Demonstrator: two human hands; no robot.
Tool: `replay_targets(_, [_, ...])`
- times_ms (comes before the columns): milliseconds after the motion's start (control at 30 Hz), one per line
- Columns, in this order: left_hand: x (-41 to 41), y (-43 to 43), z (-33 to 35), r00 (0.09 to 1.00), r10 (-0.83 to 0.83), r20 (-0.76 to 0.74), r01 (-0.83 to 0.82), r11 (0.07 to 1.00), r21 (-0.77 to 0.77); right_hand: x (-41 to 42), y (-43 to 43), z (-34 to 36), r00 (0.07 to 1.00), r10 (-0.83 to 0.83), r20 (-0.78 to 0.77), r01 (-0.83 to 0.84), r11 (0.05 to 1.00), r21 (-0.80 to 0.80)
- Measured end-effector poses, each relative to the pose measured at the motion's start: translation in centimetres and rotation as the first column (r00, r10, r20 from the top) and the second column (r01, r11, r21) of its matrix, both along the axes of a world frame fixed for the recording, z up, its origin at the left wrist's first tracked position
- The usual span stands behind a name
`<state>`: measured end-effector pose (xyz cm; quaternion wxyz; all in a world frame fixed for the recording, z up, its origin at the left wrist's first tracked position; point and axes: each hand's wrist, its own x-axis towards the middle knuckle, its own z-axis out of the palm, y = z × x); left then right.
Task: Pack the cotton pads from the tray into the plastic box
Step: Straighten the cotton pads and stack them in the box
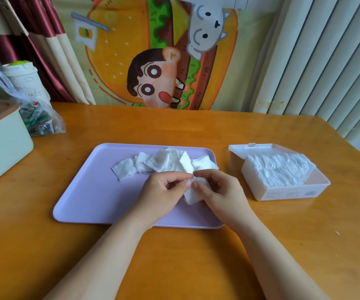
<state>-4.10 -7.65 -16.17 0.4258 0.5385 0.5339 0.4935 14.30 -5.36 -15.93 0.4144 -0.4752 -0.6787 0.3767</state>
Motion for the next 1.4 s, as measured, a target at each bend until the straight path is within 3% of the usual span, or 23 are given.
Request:
replay_targets(200, [0.4, 0.9, -0.2, 0.967, 0.196, -0.164, -0.173, 0.974, 0.145, -0.5, -0.4, -0.8, 0.969, -0.246, -0.010, 0.244, 0.955, 0.167])
replay_targets(367, [1.0, 2.9, 0.4, 0.930, 0.174, -0.323, -0.158, 0.984, 0.076, -0.5, -0.4, -0.8, 0.955, -0.287, -0.072, 0.295, 0.934, 0.202])
replay_targets(500, [1.4, 4.0, 0.9, 0.921, 0.177, -0.347, -0.168, 0.984, 0.055, 0.0, -0.3, -0.7, 0.951, -0.298, -0.082, 0.308, 0.935, 0.173])
replay_targets(567, [1.3, 3.8, 1.4, 0.929, 0.232, -0.287, -0.223, 0.973, 0.065, 0.2, -0.5, -0.3, 0.946, -0.309, -0.101, 0.321, 0.938, 0.132])
replay_targets(700, [0.0, 2.0, 2.1, 0.950, 0.312, -0.024, -0.309, 0.948, 0.080, 0.5, -0.4, 0.1, 0.941, -0.313, -0.131, 0.322, 0.945, 0.056])
replay_targets(867, [-0.7, 0.2, 2.1, 0.951, 0.019, 0.307, 0.006, 0.997, -0.081, 0.5, 0.2, -0.1, 0.960, -0.270, -0.073, 0.268, 0.963, -0.033])
replay_targets(1000, [-0.6, -0.5, 1.5, 0.899, -0.128, 0.419, 0.171, 0.983, -0.068, 0.6, 0.2, 0.4, 0.958, -0.220, -0.186, 0.206, 0.974, -0.092])
replay_targets(1067, [-0.2, -0.6, 1.3, 0.912, -0.128, 0.390, 0.171, 0.982, -0.078, 0.7, 0.0, 0.7, 0.959, -0.149, -0.240, 0.127, 0.986, -0.107])
replay_targets(1167, [0.2, -0.7, 1.1, 0.968, -0.089, 0.234, 0.113, 0.990, -0.090, 0.8, -0.3, 1.2, 0.960, -0.046, -0.276, 0.008, 0.990, -0.138])
replay_targets(1267, [0.4, -0.8, 0.9, 0.996, -0.002, 0.092, 0.009, 0.997, -0.081, 0.7, -0.4, 1.3, 0.977, 0.011, -0.212, -0.034, 0.994, -0.106])
replay_targets(1400, [0.6, -0.7, 0.5, 0.997, 0.082, 0.017, -0.081, 0.996, -0.040, 0.7, 0.0, 0.5, 0.983, 0.011, -0.182, -0.031, 0.994, -0.104])
